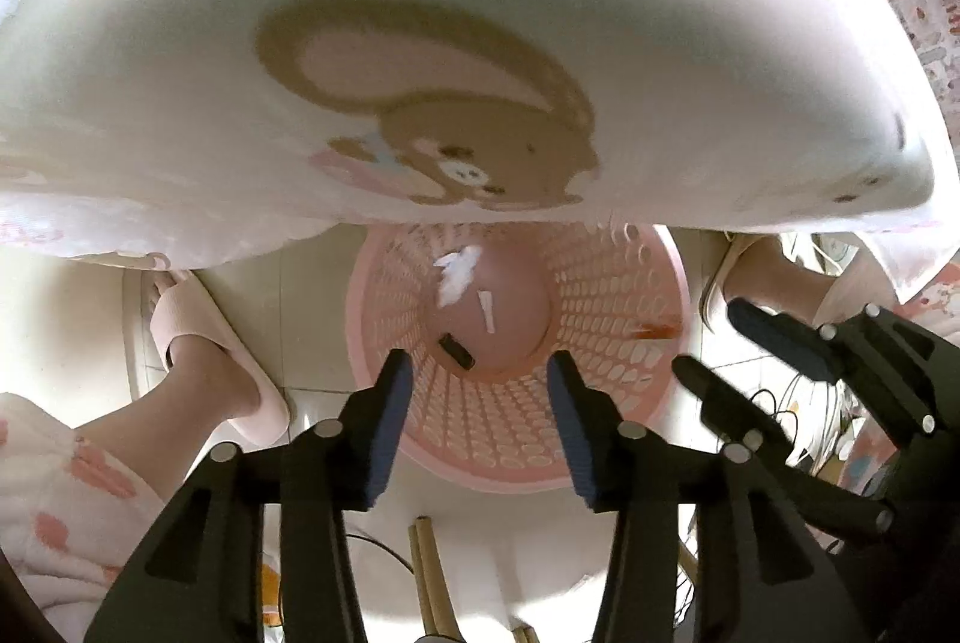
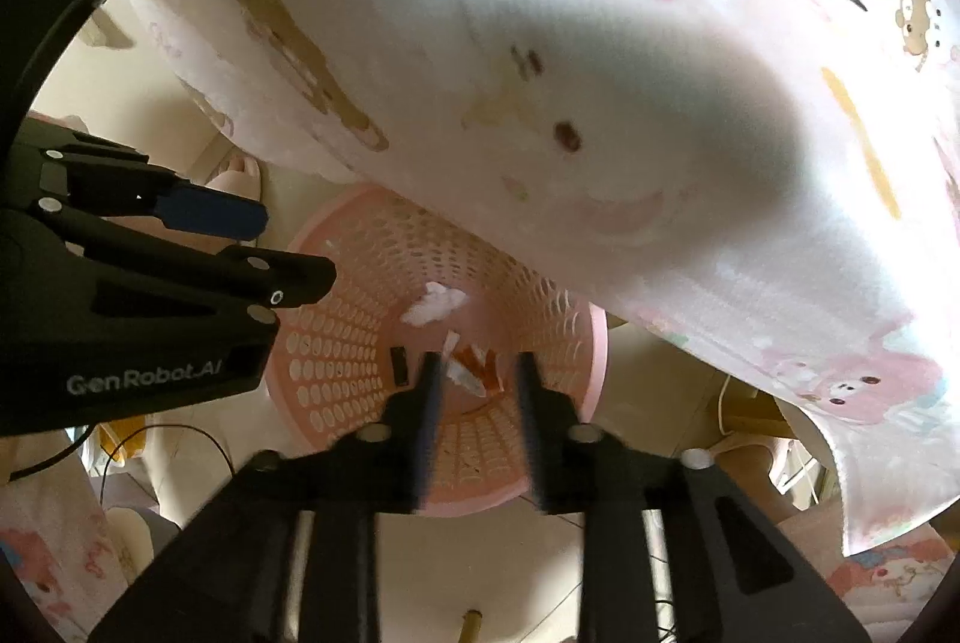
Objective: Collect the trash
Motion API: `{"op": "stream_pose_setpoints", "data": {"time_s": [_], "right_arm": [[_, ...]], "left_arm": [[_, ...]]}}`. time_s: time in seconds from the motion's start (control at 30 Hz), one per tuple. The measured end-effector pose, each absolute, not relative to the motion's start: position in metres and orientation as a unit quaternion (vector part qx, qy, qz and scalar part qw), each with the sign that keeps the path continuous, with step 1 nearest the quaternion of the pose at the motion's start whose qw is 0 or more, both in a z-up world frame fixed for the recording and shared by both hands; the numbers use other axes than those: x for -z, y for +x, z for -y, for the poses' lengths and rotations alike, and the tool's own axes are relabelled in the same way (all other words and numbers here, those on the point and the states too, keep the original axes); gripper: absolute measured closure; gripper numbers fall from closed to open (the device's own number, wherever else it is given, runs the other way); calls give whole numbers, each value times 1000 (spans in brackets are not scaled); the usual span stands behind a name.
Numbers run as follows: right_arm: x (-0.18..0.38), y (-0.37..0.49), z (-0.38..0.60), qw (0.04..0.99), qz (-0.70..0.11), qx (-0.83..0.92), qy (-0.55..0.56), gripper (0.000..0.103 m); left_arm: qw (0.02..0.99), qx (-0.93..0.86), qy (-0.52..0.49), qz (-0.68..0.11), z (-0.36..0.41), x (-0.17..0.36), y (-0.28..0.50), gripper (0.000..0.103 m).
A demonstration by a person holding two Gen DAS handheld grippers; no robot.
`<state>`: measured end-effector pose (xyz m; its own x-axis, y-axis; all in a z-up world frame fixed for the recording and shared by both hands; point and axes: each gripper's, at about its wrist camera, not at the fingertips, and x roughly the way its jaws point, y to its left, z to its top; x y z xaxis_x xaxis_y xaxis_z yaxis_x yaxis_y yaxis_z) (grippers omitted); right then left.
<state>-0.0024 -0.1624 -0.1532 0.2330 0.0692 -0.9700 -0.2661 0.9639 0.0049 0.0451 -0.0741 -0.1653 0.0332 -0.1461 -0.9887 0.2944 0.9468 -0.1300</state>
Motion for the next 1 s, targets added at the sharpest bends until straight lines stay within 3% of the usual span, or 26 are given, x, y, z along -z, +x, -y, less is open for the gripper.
{"op": "stream_pose_setpoints", "data": {"time_s": [0.07,0.3,0.43,1.0], "right_arm": [[145,-1,166,789,-600,-105,-78,55],[116,-6,176,815,-568,-100,-56,51],[93,-12,174,844,-524,-96,-68,38],[26,-36,198,926,-371,-62,-29,38]], "left_arm": [[724,151,54,-671,73,159,46,55],[782,138,69,-604,67,121,44,52],[816,136,73,-556,64,97,42,51],[898,92,52,-427,42,37,34,48]]}}
